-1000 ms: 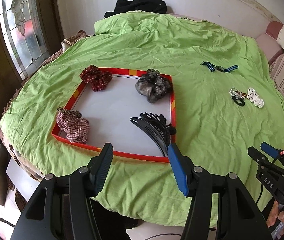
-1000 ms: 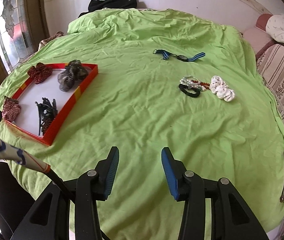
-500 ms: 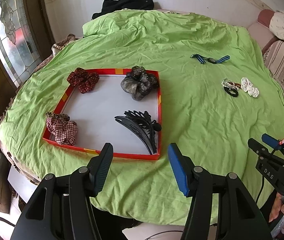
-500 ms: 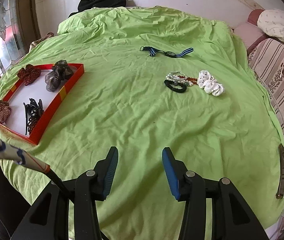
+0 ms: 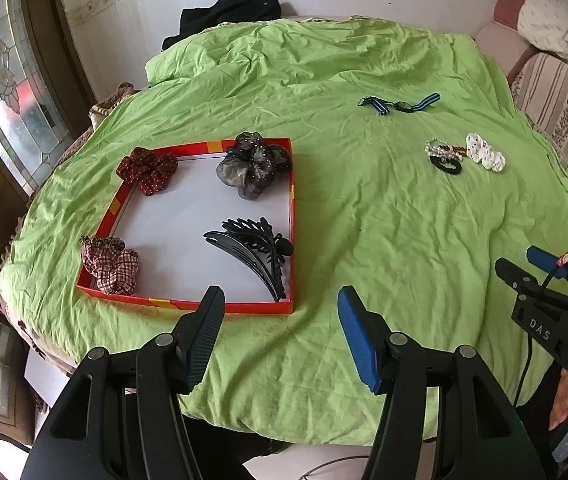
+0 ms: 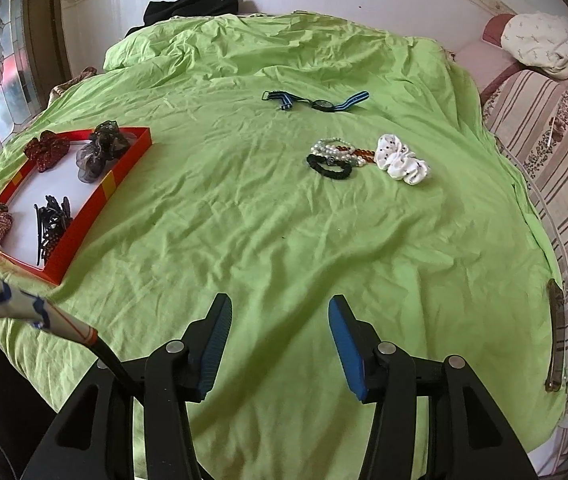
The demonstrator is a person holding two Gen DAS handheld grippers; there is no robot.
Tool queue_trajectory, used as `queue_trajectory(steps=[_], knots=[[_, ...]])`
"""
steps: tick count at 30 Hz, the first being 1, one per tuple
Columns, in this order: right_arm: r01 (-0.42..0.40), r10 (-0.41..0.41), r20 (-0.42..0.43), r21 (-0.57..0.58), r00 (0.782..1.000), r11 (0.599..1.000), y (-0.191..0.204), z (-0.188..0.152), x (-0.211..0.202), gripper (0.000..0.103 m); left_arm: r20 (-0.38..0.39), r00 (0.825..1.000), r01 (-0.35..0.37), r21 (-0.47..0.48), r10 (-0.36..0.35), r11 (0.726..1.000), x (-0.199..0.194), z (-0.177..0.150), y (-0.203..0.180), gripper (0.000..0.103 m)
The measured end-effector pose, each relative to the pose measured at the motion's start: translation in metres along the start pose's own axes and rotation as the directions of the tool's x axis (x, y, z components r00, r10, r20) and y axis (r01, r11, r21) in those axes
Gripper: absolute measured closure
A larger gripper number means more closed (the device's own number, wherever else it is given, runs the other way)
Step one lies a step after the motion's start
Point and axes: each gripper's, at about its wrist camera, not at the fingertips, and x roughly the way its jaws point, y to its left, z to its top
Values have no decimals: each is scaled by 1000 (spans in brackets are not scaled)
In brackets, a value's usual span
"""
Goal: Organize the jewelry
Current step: 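Move both tools back toward the white scrunchie and black hair tie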
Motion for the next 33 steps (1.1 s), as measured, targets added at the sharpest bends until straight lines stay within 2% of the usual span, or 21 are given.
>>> queue_trajectory(steps=[17, 33], knots=[[56, -57, 15, 26, 998, 998, -37, -4, -13, 47, 7, 1000, -4, 67, 4, 998, -1, 0, -24, 43], [83, -82, -20, 74, 996, 994, -75, -1, 7, 47, -34, 999, 25, 142, -21, 990, 23, 11, -56, 42]])
